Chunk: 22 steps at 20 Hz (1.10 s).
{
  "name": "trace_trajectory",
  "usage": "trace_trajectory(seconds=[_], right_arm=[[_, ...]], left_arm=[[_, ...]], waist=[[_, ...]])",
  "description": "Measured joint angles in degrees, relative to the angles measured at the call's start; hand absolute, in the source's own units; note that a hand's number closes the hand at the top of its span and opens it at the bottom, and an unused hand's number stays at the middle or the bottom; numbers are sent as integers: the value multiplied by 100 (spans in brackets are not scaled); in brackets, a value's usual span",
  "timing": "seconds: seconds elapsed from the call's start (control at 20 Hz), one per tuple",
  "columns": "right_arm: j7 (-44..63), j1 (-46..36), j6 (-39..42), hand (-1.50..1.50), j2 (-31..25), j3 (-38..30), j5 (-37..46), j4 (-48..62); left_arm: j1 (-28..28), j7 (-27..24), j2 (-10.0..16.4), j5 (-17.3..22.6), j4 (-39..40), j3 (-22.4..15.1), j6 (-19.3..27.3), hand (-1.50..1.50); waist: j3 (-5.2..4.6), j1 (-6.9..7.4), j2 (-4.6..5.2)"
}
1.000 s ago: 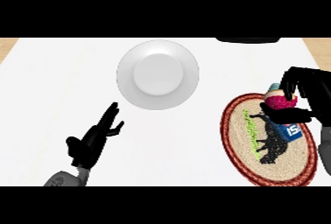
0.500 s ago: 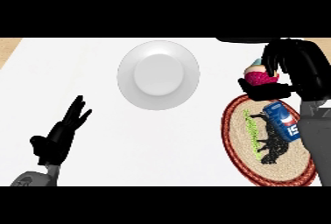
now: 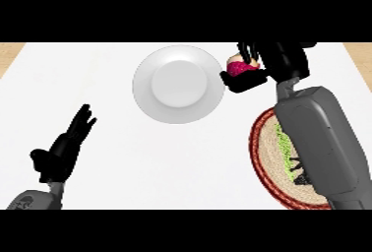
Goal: Pick the cupcake from the placemat and place it in the plate
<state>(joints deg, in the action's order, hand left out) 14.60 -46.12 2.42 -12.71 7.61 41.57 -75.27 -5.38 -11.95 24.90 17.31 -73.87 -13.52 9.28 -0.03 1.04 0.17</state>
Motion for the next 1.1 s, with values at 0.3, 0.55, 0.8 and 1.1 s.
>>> trace_trajectory(seconds=[0.3,0.55,0.8,1.1], right_arm=[[-241,-662,-629,150,764,112,291,1399],[-326,-1285,-1287,150,1119,258,144,2636],[-187,-1532,-2204,-150,1225,390,-597,3355],[-95,-1912,-2825,-150,1260,589,-1336,4351]], left_arm=[[-42,192,-16,-43,-95,138,-111,0],[-56,189,-89,-158,-60,185,-184,0],[-81,197,-100,-201,-104,201,-286,0],[-268,277,-226,-315,9,208,-294,0]], waist=[[2,33,11],[1,72,21],[2,211,48],[1,261,69]])
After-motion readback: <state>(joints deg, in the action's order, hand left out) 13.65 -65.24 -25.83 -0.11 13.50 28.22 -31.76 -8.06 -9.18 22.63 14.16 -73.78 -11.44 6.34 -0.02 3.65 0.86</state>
